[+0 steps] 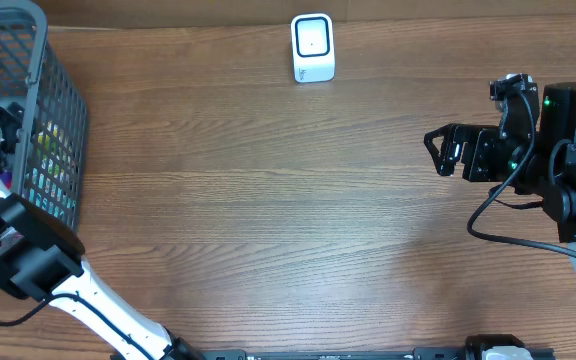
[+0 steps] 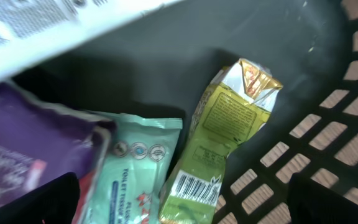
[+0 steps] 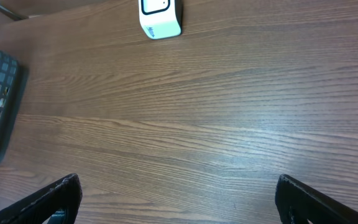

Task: Scan the item barcode
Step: 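Grasp the yellow-green drink carton in the basket with the left gripper, then carry the carton to the table center and release it, then reach into the basket and grasp the purple-red liner pack, left gripper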

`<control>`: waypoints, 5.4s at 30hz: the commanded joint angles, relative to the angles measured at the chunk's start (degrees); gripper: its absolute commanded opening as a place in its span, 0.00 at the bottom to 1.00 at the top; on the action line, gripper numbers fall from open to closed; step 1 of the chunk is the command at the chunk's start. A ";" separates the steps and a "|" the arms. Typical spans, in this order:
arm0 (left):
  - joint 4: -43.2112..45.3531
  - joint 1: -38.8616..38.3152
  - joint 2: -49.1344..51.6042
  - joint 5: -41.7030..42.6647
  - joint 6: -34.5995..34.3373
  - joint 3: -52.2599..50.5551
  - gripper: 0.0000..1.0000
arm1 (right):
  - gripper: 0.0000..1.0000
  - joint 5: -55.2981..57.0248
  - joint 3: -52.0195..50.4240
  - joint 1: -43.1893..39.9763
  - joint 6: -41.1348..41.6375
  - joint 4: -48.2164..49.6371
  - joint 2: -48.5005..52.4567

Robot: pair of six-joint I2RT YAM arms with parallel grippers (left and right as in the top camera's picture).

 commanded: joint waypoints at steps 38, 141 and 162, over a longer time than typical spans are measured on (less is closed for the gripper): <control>-3.78 -1.77 2.84 1.40 5.38 7.26 0.04 | 1.00 -0.63 1.40 0.28 0.26 0.24 3.93; -17.90 -38.18 -21.38 -8.20 -12.79 17.07 0.65 | 1.00 -0.39 1.40 0.28 0.22 -0.22 4.02; -11.69 7.15 -22.75 -9.29 -11.58 -6.91 0.64 | 1.00 -0.39 1.40 0.28 0.22 0.02 4.04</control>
